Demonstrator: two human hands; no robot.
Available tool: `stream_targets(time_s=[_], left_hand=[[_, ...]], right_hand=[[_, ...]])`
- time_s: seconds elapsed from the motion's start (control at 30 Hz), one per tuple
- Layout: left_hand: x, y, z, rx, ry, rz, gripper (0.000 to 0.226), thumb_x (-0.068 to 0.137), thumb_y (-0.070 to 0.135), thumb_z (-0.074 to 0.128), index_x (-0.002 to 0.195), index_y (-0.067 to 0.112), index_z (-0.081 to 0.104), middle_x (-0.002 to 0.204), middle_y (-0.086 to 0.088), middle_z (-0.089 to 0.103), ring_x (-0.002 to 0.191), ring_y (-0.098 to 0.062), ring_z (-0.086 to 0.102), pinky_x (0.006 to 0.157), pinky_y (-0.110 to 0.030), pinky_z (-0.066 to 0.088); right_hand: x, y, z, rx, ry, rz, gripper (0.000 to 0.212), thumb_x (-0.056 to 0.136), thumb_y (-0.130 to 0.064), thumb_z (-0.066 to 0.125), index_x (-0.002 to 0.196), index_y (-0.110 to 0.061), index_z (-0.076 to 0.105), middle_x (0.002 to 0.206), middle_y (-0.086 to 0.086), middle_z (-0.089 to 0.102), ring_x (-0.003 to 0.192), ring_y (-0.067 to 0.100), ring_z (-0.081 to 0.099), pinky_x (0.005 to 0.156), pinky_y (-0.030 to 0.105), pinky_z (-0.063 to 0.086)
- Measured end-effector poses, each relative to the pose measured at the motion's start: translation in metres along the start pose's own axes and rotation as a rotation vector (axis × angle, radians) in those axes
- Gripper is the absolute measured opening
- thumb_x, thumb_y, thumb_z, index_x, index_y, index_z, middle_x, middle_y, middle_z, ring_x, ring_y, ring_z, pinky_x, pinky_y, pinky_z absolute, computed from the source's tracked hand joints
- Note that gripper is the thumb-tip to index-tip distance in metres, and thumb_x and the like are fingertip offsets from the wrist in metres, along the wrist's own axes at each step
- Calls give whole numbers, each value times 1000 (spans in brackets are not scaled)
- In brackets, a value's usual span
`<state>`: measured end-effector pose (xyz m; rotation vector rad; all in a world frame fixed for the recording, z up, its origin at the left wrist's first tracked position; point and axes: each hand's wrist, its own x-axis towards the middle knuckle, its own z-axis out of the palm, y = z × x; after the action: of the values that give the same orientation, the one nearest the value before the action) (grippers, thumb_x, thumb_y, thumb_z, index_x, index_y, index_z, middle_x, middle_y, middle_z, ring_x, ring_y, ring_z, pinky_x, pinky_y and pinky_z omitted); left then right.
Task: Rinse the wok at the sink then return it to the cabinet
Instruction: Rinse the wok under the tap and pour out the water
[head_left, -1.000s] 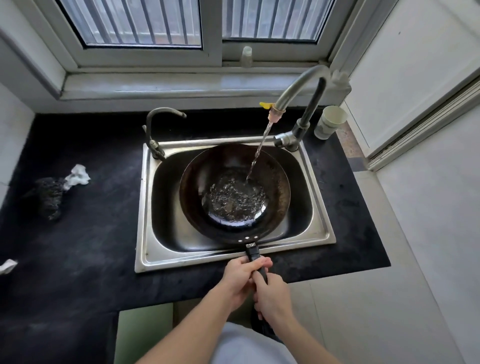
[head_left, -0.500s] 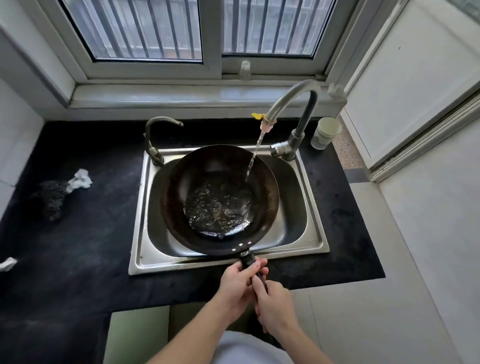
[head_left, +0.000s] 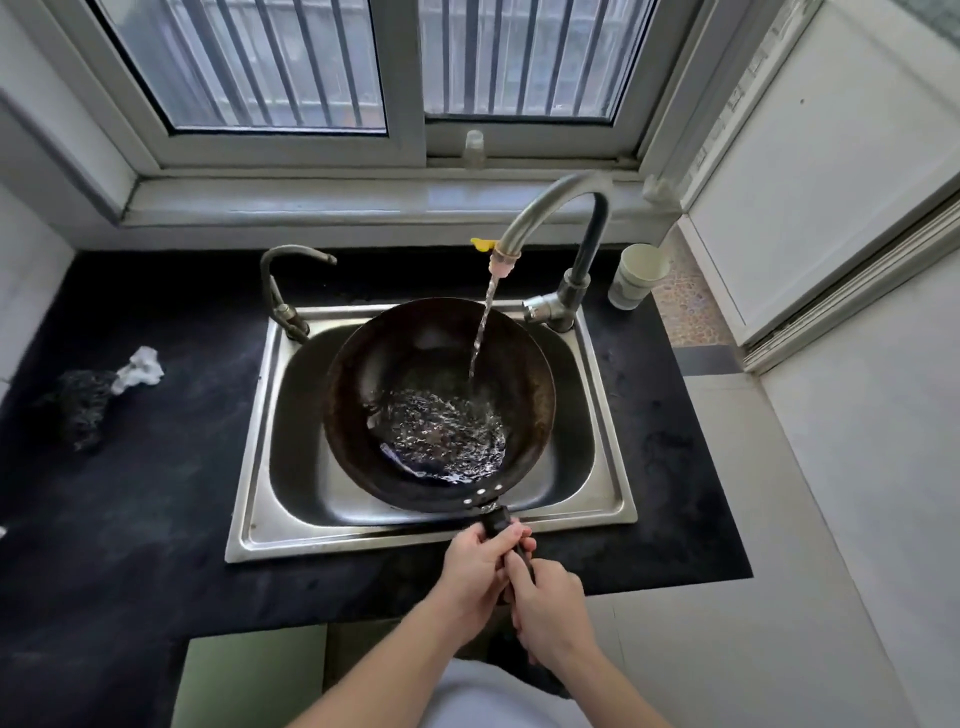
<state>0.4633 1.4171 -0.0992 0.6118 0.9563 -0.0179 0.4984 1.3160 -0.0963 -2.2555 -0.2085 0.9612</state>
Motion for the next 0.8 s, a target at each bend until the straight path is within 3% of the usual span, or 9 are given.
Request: stream_targets(time_s=[0.13, 0.23, 0.4, 0.67, 0.8], left_hand=[[-1, 16, 0, -4, 13, 60, 7, 94, 5, 60, 96, 1, 65, 76, -9, 70, 71, -19, 65, 68, -32, 44], [-7, 20, -6, 7, 20, 74, 9, 95, 8, 61, 98, 0, 65, 78, -9, 71, 74, -20, 66, 70, -33, 45], [-14, 11, -21, 33, 40, 65, 13, 94, 6, 61, 105, -1, 64, 79, -10, 71, 77, -20, 67, 71, -31, 54], [-7, -7, -15, 78, 4, 25, 5, 93, 1, 60, 98, 1, 62, 74, -7, 71, 77, -21, 69, 71, -31, 56], [1, 0, -4, 90, -16, 33, 5, 94, 2, 61, 97, 0, 62, 74, -8, 72, 76, -21, 69, 78, -35, 54]], right_hand=[[11, -14, -2, -4, -28, -46, 45, 87, -56, 43, 60, -23, 58, 56, 2, 63, 52, 21, 59, 61, 48, 58], [9, -20, 2, -1, -42, -64, 44, 85, -57, 44, 61, -23, 59, 57, -1, 62, 51, 18, 58, 59, 44, 57], [-3, -14, 11, -17, -97, -29, 40, 96, -40, 51, 63, -19, 62, 54, 2, 62, 45, 14, 57, 55, 45, 56], [-8, 9, 7, -48, -43, 6, 49, 77, -61, 42, 65, -17, 63, 58, 5, 67, 57, 21, 65, 62, 47, 57], [1, 4, -2, -59, -20, -8, 45, 83, -56, 46, 67, -18, 61, 63, 3, 67, 59, 18, 63, 58, 41, 53]])
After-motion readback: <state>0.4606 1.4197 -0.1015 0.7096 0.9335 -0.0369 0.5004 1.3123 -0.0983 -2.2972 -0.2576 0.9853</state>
